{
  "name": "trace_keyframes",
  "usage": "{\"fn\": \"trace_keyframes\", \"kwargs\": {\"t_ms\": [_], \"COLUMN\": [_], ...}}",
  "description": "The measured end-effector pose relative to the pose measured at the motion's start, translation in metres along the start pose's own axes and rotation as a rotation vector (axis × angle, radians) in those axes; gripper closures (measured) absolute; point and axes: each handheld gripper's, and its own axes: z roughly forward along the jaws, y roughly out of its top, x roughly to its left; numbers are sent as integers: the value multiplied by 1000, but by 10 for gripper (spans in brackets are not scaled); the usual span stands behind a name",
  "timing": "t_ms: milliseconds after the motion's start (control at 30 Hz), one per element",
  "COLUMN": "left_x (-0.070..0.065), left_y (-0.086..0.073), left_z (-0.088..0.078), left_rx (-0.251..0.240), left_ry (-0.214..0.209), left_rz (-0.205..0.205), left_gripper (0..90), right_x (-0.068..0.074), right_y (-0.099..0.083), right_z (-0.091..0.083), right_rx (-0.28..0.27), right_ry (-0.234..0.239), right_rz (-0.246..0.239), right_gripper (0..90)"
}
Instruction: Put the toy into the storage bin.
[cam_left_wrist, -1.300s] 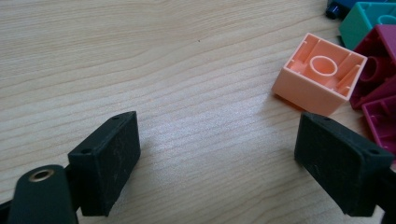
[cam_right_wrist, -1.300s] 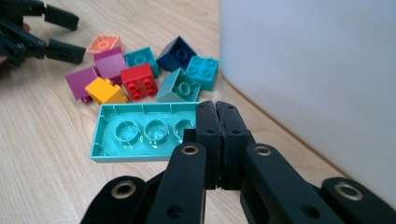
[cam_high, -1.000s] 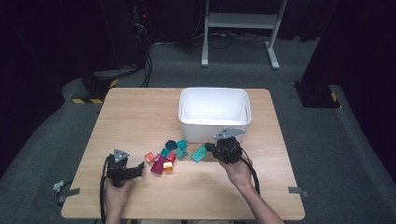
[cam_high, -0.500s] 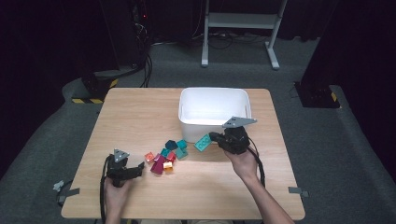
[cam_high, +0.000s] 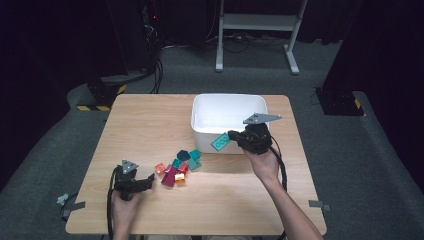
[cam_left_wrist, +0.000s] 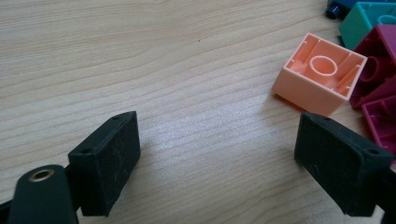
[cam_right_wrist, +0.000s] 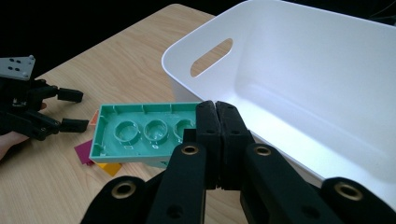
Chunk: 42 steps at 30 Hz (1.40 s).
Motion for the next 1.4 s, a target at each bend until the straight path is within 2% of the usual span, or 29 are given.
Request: {"fn": "trace_keyframes", "kwargs": {"t_ms": [67, 267, 633, 933, 1133, 1233, 1400], "left_x": [0, 0, 0, 0, 0, 0, 0], "left_y": [0, 0, 0, 0, 0, 0, 0], "left_z": [0, 0, 0, 0, 0, 0, 0], "left_rx": [0, 0, 0, 0, 0, 0, 0], "left_ry": [0, 0, 0, 0, 0, 0, 0], "left_rz": [0, 0, 0, 0, 0, 0, 0], "left_gripper": [146, 145, 145, 145, 145, 146, 145], "right_x": [-3, -9, -23, -39, -45, -52, -57], "right_y": [1, 10, 26, 30, 32, 33, 33], "right_z": [2, 2, 1, 8, 14, 20, 25], "right_rx": [6, -9, -34, -19, -4, 11, 18], "right_ry": [14, -1, -59, -107, -143, -166, -180], "right_rz": [19, 26, 43, 85, 89, 107, 126], "right_gripper": [890, 890, 890, 890, 889, 888, 887]}}
